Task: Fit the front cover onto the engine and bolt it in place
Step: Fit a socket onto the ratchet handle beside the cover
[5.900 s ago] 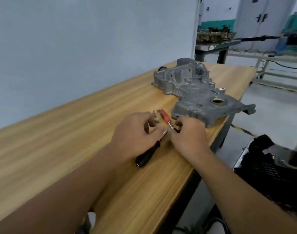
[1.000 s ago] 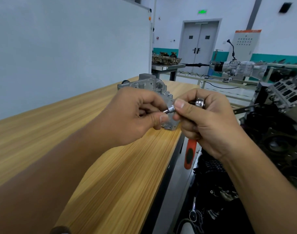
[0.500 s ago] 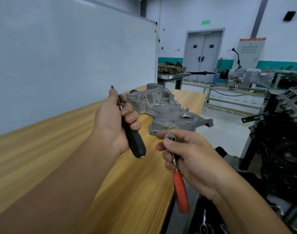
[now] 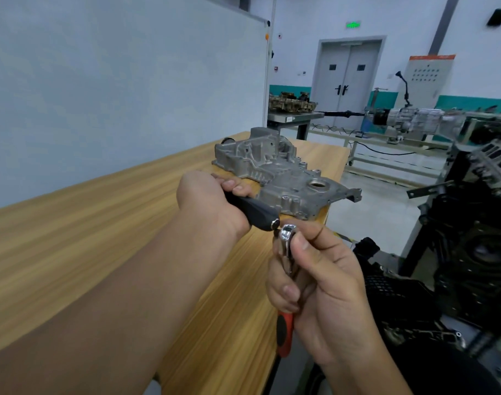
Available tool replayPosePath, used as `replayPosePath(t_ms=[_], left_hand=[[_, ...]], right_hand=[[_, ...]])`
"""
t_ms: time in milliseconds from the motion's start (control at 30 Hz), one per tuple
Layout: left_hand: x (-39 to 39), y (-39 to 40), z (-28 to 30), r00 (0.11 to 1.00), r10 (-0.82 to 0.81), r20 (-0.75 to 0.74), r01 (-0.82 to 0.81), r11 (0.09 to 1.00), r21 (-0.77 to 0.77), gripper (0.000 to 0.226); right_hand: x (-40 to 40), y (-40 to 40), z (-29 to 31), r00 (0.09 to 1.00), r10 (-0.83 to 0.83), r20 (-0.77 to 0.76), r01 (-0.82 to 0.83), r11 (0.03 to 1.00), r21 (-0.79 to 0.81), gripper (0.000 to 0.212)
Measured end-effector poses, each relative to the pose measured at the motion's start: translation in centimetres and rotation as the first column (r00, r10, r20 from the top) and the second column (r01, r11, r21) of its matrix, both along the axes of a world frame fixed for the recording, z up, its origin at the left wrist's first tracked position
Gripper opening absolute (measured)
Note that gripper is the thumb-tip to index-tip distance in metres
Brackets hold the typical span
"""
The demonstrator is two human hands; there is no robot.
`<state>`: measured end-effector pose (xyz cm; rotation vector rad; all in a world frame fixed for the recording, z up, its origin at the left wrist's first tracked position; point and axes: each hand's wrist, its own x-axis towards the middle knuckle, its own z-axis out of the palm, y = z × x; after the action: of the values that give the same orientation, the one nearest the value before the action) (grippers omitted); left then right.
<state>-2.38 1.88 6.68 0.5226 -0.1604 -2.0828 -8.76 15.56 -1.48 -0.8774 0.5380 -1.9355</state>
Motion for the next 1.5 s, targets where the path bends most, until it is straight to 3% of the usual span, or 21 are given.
replayPosePath(t_ms=[167, 500, 667, 933, 1167, 1267, 1367, 1500], left_hand=[[-0.5, 0.7, 0.4, 0.999, 0.049, -0.010, -0.049, 0.999, -0.019, 0.013], [-0.8, 0.9, 0.3, 0.999, 0.003, 0.034, -0.005, 0.999, 0.045, 0.029], [-0.9, 1.4, 0.2, 1.000, -0.017, 0.023, 0.016, 0.999, 0.034, 0.023], [-0.9, 2.0, 0.0, 0.992, -0.096, 0.081, 0.093, 0.995, 0.035, 0.026], [-1.1, 2.6, 0.0, 0.986, -0.144, 0.084, 0.140, 0.989, 0.042, 0.017], [-0.9, 2.6, -0.2, 0.979, -0.187, 0.081, 0.182, 0.981, 0.064, 0.028], [-0.8, 2.5, -0.5, 0.975, -0.212, 0.060, 0.206, 0.974, 0.097, 0.031], [-0.8, 2.3, -0.7, 0.977, -0.205, 0.061, 0.197, 0.974, 0.116, 0.033]], right_hand=[[-0.1, 0.3, 0.2, 1.000, -0.025, -0.011, 0.024, 0.997, -0.077, 0.037], [0.6, 0.8, 0.4, 0.996, -0.076, -0.047, 0.069, 0.989, -0.129, 0.035], [0.3, 0.9, 0.4, 0.998, -0.062, -0.016, 0.059, 0.987, -0.149, 0.035], [-1.0, 1.3, 0.9, 0.963, -0.188, -0.192, 0.163, 0.977, -0.139, 0.040], [-1.7, 1.5, 0.9, 0.968, -0.126, -0.217, 0.090, 0.981, -0.170, 0.037], [-1.8, 1.5, 0.7, 0.965, -0.135, -0.227, 0.100, 0.982, -0.159, 0.037], [-2.0, 1.7, 0.7, 0.950, -0.170, -0.261, 0.136, 0.980, -0.143, 0.019], [-2.0, 1.8, 0.6, 0.933, -0.173, -0.315, 0.135, 0.981, -0.137, 0.026]])
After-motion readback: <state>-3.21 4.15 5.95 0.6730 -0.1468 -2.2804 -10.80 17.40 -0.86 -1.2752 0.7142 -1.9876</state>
